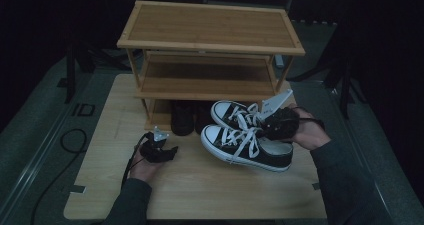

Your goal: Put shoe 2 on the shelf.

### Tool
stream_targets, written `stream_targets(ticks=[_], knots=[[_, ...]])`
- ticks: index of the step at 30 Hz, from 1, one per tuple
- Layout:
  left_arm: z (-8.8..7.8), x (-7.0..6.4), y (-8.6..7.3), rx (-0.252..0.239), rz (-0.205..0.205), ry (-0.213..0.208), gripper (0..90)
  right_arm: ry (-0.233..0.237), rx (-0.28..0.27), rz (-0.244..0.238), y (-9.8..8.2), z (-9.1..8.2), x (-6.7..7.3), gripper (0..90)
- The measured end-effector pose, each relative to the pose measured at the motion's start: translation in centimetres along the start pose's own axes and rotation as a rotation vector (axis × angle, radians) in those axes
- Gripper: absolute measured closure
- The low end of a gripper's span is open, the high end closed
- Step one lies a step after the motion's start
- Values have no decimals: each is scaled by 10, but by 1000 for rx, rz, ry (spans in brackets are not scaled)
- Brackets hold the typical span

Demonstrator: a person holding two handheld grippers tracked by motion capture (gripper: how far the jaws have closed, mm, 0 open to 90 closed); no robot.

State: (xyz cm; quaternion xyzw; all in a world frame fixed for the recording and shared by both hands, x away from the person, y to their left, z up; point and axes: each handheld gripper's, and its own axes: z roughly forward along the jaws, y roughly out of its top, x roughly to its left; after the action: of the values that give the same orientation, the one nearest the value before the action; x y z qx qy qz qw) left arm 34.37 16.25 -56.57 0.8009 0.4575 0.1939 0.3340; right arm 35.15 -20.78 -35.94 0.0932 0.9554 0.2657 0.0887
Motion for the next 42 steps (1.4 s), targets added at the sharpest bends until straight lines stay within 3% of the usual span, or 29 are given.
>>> stream_targets(ticks=[16, 32, 42], knots=[[0, 0, 0, 0, -1, 0, 410, 26, -28, -56, 18, -11, 1, 846], [0, 0, 0, 1, 2, -3, 410, 50, -62, -66, 30, -18, -5, 845], [0, 0, 0, 1, 3, -3, 410, 29, -60, -86, 41, -22, -13, 844]])
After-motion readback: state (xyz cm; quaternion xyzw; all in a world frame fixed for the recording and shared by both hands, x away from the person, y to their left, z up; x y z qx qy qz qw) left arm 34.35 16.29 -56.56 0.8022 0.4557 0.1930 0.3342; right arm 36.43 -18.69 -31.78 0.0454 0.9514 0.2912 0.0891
